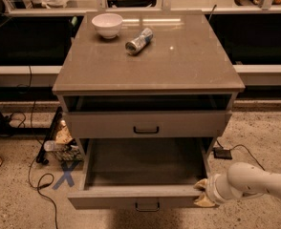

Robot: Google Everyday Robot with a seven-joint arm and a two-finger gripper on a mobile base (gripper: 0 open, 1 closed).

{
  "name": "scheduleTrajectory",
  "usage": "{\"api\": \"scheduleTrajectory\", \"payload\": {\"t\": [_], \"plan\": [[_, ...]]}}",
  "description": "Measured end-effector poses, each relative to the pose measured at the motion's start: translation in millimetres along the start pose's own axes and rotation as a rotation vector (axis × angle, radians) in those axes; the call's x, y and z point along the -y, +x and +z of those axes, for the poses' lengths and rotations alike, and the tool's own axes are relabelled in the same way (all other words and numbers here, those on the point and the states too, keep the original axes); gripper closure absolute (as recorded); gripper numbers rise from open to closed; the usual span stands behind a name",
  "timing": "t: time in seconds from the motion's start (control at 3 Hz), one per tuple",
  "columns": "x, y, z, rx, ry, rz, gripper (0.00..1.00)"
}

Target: Open middle drawer

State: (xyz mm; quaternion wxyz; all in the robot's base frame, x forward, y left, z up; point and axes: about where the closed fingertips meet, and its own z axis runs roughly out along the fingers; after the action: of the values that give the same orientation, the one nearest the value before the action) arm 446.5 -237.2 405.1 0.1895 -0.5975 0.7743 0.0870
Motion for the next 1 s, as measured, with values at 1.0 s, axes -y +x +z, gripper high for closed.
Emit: {"api": "scheduleTrajectory", "payload": {"t": [1.0], "plan": [[-30.8,12.4,-3.8,0.016,0.026,0.049,0.82]]}}
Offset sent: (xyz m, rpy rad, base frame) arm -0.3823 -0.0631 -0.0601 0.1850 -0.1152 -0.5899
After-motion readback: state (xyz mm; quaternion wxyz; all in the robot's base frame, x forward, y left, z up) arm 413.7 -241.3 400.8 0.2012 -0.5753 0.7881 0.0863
